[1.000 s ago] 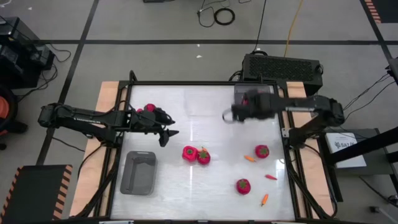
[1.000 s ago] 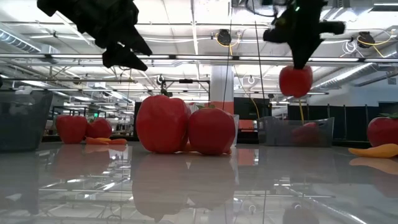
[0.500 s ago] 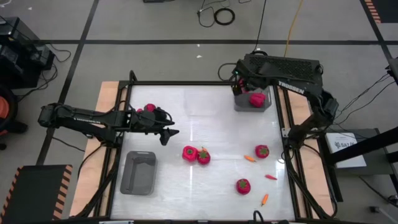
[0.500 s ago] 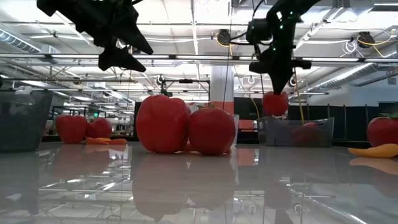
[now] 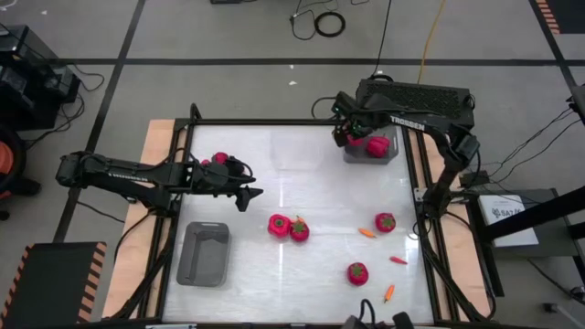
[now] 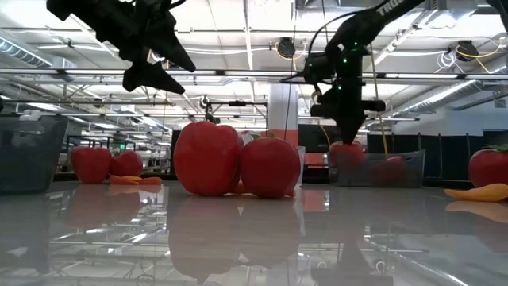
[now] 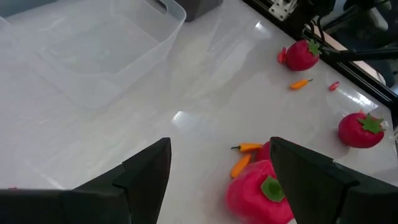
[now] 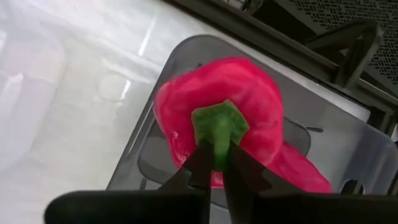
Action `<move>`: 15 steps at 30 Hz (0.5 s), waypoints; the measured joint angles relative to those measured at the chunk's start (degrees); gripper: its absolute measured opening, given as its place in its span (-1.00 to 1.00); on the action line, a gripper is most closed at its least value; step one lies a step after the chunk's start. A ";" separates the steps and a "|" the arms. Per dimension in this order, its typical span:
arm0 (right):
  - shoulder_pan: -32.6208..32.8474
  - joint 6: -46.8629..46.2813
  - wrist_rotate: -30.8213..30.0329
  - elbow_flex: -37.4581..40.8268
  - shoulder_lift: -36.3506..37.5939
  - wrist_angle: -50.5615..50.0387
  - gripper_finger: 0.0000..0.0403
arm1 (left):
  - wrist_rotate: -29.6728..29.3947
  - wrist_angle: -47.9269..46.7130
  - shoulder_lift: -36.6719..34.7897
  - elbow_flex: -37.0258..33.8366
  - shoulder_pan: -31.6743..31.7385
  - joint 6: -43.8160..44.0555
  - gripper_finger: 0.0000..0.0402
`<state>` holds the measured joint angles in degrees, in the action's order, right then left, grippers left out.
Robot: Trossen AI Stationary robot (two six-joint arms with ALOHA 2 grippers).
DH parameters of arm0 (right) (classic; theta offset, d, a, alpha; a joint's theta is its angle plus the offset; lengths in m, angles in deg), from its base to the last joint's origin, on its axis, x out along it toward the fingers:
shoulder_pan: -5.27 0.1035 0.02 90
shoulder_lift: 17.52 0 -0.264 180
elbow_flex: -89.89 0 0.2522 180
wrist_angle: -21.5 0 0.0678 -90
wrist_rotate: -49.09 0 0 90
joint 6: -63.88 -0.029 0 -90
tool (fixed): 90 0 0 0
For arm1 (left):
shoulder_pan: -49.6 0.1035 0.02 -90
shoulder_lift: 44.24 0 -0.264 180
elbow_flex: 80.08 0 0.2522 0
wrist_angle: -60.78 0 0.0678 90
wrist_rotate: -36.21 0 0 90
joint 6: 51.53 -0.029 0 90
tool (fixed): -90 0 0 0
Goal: Sort produce into baskets
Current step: Put the red bell pepper into the top gray bin
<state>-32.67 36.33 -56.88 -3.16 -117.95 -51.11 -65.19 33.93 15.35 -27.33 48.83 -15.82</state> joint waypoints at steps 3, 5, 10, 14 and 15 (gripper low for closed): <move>0.00 0.22 0.02 0.02 -0.87 -0.09 -0.84 | 0.00 0.02 0.01 0.00 0.00 0.00 0.39; 0.01 0.21 0.00 0.02 -0.86 -0.02 -0.78 | 0.00 0.02 0.00 0.00 0.00 -0.02 0.39; 0.00 0.42 -0.03 0.02 -0.11 -0.22 -0.59 | 0.02 0.15 0.00 0.00 0.00 -1.56 0.39; 0.02 -0.60 0.19 0.02 1.42 -2.40 -0.45 | 0.25 0.15 0.00 0.00 0.00 -3.82 0.39; 0.11 -1.49 1.00 0.02 2.05 -3.39 -0.42 | 0.28 0.15 0.00 0.00 0.00 -4.70 0.39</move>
<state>-32.55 34.83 -55.88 -3.14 -115.90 -54.50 -64.91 34.09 15.35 -27.33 48.83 -20.52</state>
